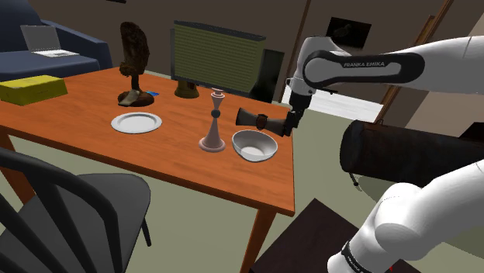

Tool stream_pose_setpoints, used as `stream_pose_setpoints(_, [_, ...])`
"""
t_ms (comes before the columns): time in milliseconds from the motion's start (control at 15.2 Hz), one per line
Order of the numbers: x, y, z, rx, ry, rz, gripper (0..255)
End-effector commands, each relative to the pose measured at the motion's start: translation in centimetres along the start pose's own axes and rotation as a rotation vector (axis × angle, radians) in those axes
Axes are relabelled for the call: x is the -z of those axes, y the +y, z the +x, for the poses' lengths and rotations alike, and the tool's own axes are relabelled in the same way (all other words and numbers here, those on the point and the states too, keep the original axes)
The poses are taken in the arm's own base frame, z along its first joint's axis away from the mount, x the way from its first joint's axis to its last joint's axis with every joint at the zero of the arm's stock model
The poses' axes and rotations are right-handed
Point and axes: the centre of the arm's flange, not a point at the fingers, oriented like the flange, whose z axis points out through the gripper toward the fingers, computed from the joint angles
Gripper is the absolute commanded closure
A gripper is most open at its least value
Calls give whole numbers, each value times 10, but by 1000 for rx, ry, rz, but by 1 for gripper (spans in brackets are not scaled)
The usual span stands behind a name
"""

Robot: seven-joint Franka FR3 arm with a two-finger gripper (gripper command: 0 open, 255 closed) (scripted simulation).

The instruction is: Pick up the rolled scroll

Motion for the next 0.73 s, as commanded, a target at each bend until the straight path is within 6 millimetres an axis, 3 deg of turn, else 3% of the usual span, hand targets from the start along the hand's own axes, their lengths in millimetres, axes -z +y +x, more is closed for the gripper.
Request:
stream_pose_setpoints(0, [-3, 22, 18, 34, 4, 6, 0])
stream_pose_setpoints(660, [-26, 104, 122, 194, 25, 42, 0])
